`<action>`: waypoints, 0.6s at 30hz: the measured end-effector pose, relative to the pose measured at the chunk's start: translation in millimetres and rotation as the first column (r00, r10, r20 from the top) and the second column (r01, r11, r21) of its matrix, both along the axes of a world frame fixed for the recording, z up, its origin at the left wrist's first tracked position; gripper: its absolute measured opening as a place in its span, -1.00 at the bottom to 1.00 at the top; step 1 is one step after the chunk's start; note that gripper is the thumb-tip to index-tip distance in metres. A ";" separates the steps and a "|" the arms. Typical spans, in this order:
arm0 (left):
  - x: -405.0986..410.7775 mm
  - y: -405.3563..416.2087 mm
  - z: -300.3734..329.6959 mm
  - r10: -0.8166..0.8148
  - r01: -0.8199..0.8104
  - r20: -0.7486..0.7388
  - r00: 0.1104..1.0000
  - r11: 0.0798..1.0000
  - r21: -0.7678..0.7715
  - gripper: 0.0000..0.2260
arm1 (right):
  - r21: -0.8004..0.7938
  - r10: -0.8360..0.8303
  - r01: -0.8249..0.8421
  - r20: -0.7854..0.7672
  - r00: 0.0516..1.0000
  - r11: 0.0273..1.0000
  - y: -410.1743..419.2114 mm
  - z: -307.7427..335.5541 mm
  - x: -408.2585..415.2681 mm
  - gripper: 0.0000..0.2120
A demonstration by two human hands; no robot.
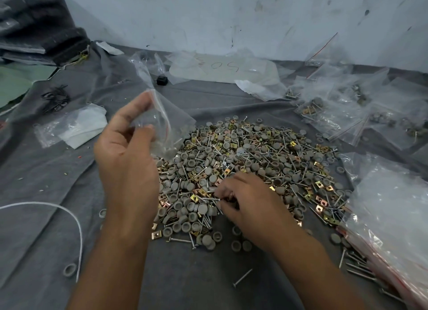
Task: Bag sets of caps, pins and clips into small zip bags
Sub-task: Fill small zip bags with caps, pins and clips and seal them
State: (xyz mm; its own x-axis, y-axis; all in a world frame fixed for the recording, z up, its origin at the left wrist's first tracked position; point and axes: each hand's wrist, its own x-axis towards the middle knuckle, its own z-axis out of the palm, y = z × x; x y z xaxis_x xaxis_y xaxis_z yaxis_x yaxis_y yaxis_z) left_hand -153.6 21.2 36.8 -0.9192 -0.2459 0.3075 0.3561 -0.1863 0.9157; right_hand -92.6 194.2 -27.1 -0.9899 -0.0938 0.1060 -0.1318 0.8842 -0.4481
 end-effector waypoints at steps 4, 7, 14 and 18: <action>-1.2 -0.7 1.4 -0.035 0.035 0.068 0.997 0.999 -0.003 -0.63 | 0.076 0.089 -0.078 -0.166 0.982 0.994 -15.1 -0.4 -8.6 -0.61; -3.4 -2.5 1.7 -0.166 0.146 0.178 0.970 0.982 0.120 -0.63 | 0.205 0.164 -0.138 -0.117 0.979 0.969 -19.8 -1.8 -19.3 -0.42; -9.2 -14.5 6.8 -0.511 0.270 0.233 0.827 0.726 0.632 -0.71 | 0.225 0.195 -0.175 -0.071 0.978 0.959 -21.7 -7.4 -29.0 -0.70; -11.2 -17.1 5.9 -0.552 0.248 0.208 0.808 0.637 0.730 -0.62 | 0.171 0.141 -0.126 -0.081 0.987 0.977 -19.2 -8.3 -26.7 -0.81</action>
State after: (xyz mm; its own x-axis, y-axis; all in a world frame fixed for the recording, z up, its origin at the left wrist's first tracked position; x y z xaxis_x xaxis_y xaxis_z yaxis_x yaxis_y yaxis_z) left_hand -164.9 4.1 42.7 -0.9679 0.1853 -0.1700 -0.2485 -0.8079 0.5343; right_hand -119.3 175.0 -35.4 -0.9539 -0.2485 0.1686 -0.2879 0.9164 -0.2781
